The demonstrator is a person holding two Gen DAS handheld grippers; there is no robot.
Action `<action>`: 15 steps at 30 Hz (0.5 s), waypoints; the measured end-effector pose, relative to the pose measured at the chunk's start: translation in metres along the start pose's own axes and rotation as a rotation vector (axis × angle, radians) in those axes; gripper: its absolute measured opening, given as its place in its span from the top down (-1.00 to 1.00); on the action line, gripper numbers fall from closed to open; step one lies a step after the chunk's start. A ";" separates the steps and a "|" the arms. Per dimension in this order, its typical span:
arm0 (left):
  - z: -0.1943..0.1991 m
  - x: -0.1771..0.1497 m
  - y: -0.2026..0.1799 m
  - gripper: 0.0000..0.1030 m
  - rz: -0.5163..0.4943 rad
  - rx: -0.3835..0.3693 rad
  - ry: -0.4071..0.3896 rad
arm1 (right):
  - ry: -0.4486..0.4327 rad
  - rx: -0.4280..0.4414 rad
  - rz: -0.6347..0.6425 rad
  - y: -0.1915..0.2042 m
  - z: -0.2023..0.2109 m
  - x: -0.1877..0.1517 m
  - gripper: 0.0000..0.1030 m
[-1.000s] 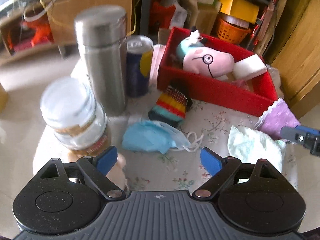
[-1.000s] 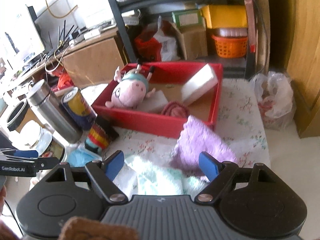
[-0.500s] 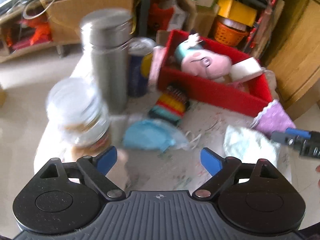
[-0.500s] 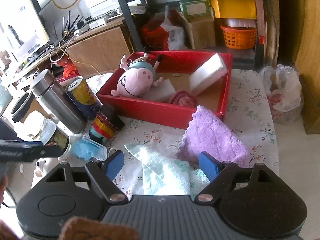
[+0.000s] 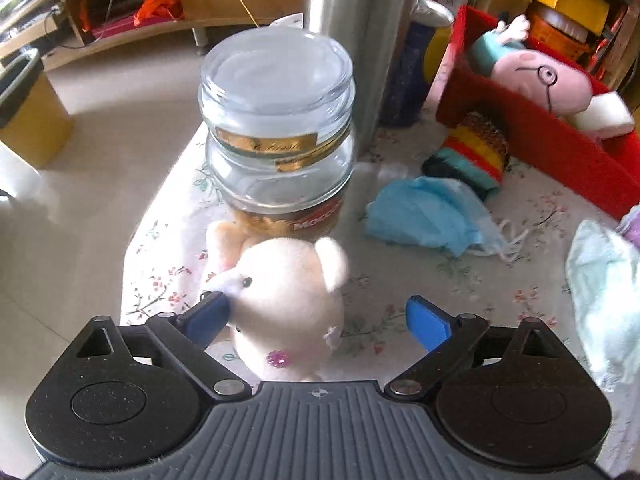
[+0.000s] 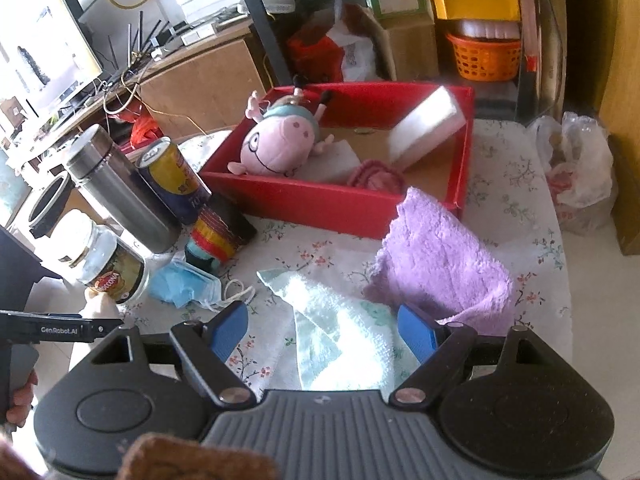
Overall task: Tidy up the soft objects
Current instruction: 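Move both tools back over the table toward the remaining soft items, then grasp the white teddy bear with the left tool while the right tool grasps the pale green towel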
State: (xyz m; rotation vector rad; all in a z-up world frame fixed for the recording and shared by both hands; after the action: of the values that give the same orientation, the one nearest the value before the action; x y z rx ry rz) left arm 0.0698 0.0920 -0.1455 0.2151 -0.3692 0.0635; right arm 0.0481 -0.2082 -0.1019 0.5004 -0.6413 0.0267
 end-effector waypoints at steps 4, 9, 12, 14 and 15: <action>-0.016 -0.008 0.005 -0.69 -0.054 0.147 -0.007 | 0.002 0.008 0.010 0.003 -0.001 0.000 -0.07; -0.008 -0.007 0.025 0.05 -0.016 0.221 -0.051 | -0.011 0.024 0.025 0.005 0.003 0.000 -0.07; 0.002 -0.006 0.038 0.11 0.068 0.160 -0.059 | -0.025 0.021 0.023 0.001 0.008 0.001 -0.06; 0.007 -0.007 0.039 0.13 0.099 0.109 -0.058 | -0.035 0.012 0.007 -0.006 0.013 0.002 -0.06; 0.011 -0.009 0.038 0.13 0.116 0.068 -0.056 | -0.040 0.009 -0.001 -0.009 0.015 0.002 -0.06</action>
State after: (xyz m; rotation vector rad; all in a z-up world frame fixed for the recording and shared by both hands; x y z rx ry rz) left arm 0.0543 0.1265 -0.1314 0.2632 -0.4351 0.1847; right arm 0.0431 -0.2234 -0.0944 0.5109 -0.6801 0.0189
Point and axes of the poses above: each gripper's, at about its wrist camera, not at the fingertips, and z roughly against the way its jaws point, y to its left, x to its top, the point moved 9 cm from there along -z, roughly the way its jaws point, and after that the axes turned 11 degrees about x, right-handed, at the moved point
